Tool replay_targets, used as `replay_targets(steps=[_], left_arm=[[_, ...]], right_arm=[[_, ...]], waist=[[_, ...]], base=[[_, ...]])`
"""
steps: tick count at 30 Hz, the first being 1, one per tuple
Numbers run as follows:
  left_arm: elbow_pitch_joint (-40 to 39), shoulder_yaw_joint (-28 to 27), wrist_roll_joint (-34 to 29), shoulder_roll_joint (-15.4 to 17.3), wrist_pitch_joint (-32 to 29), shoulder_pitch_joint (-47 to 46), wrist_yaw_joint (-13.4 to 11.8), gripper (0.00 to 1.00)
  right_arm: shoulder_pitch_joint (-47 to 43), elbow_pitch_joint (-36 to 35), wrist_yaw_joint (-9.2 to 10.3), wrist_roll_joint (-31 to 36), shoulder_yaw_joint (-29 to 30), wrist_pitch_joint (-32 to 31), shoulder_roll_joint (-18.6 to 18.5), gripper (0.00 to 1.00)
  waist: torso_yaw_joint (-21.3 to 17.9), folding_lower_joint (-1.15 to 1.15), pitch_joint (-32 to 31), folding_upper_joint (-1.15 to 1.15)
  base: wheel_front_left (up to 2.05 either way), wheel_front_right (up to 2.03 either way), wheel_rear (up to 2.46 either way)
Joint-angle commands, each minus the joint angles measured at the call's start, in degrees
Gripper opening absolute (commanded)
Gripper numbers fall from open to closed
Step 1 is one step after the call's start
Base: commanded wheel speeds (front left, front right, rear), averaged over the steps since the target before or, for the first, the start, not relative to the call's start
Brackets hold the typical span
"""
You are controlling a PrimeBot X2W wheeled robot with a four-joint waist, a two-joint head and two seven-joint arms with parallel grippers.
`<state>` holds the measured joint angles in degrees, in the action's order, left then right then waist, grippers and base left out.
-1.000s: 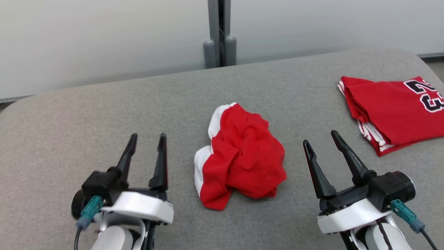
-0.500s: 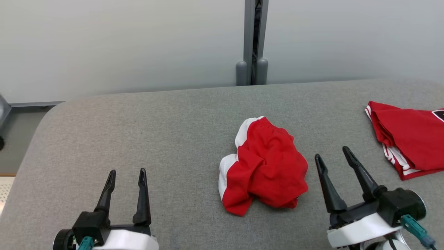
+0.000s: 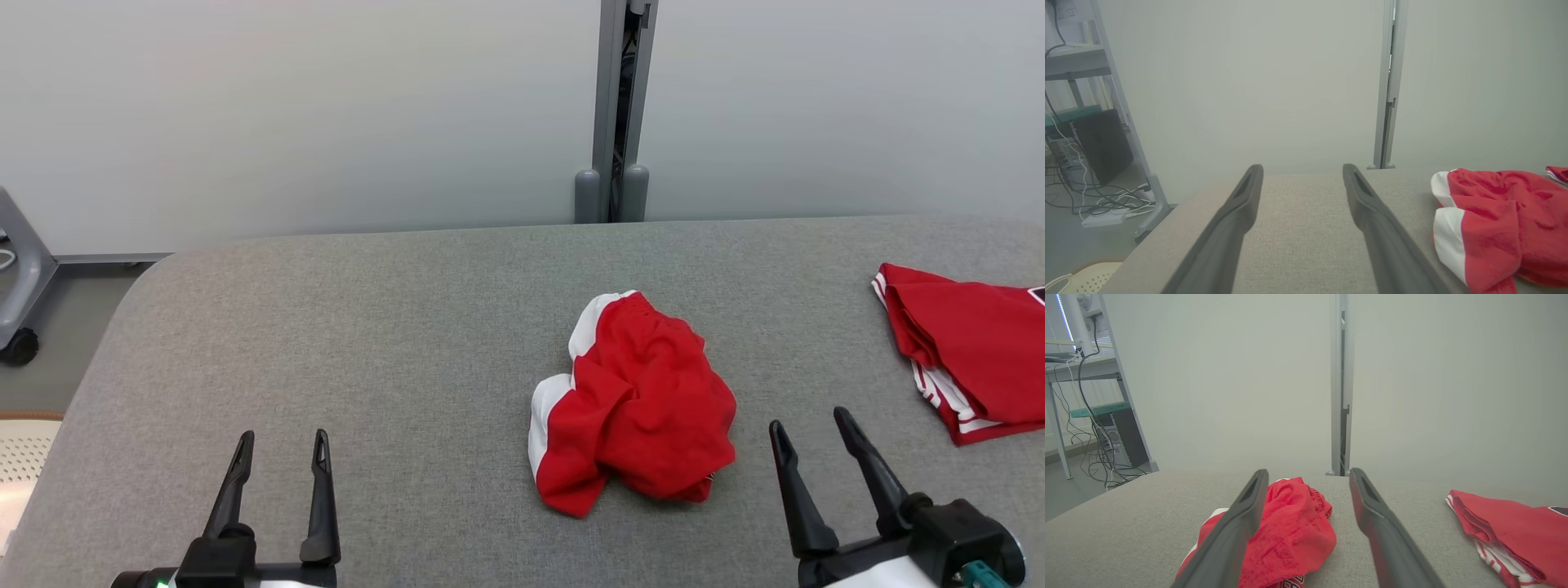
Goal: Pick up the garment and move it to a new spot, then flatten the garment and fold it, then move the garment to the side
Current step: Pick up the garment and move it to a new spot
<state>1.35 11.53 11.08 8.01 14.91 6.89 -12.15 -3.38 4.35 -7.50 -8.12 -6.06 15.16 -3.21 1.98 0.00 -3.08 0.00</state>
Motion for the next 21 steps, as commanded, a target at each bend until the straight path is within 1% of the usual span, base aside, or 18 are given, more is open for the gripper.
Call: replay_targets(steps=[1, 8, 21], left_arm=[[-0.1, -0.6, -1.8, -0.2, 0.3, 0.8, 0.4, 1.00], [0.4, -3.0, -4.1, -2.2, 0.3, 1.8, 2.1, 1.00], [2.4, -5.0, -5.4, -4.1, 0.3, 1.4, 4.6, 1.00]], right_arm=[[-1.0, 0.1, 0.02, -0.3, -0.3, 0.0, 0.1, 1.00], [-1.5, 0.4, 0.02, -0.7, -1.5, 0.0, 0.2, 1.00], [-0.7, 0.6, 0.02, -1.1, -2.0, 0.0, 0.2, 1.00]], waist=[[-0.1, 0.00, -0.1, 0.00], [-1.0, 0.00, -0.1, 0.00], [-1.9, 0.00, 0.1, 0.00]], base=[[0.00, 0.00, 0.00], [0.00, 0.00, 0.00], [0.00, 0.00, 0.00]])
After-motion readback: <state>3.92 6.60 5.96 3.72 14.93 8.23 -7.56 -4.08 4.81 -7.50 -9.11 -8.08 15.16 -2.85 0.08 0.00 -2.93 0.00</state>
